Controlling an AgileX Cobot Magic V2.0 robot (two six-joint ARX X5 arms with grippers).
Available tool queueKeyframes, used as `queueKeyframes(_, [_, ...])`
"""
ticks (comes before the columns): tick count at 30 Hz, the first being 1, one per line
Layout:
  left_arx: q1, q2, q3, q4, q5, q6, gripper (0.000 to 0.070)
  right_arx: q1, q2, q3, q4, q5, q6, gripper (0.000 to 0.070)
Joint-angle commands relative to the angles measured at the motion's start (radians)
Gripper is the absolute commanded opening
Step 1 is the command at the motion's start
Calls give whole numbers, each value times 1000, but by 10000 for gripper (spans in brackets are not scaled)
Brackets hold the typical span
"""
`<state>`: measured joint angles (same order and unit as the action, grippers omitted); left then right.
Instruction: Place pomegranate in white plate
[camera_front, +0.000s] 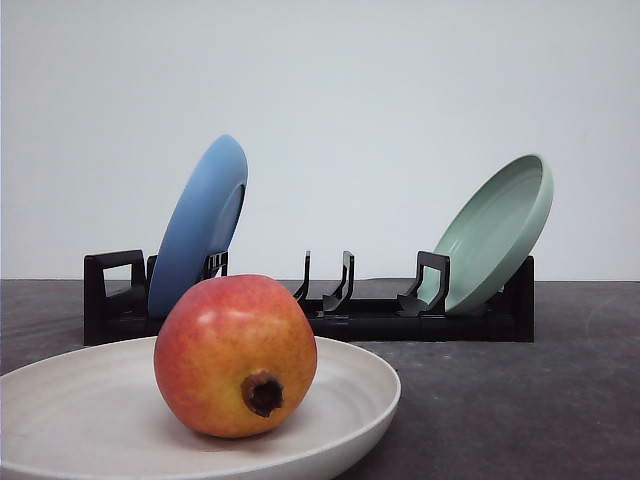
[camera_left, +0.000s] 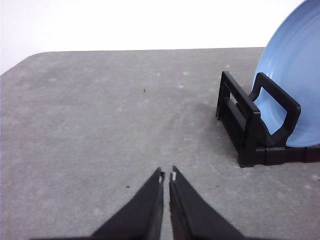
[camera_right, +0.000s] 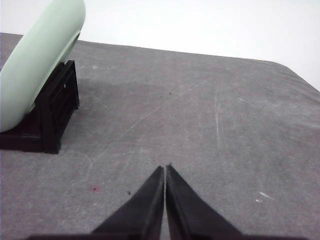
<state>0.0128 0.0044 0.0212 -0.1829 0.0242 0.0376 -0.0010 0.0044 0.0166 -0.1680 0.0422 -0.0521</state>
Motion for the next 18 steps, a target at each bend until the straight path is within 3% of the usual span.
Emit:
queueKeyframes(1, [0, -2, -10, -4, 1, 7, 0, -2, -1, -5, 10, 0, 10, 0])
queueKeyframes(18, [0, -2, -10, -5, 1, 6, 0, -2, -1, -5, 6, 0, 10, 0])
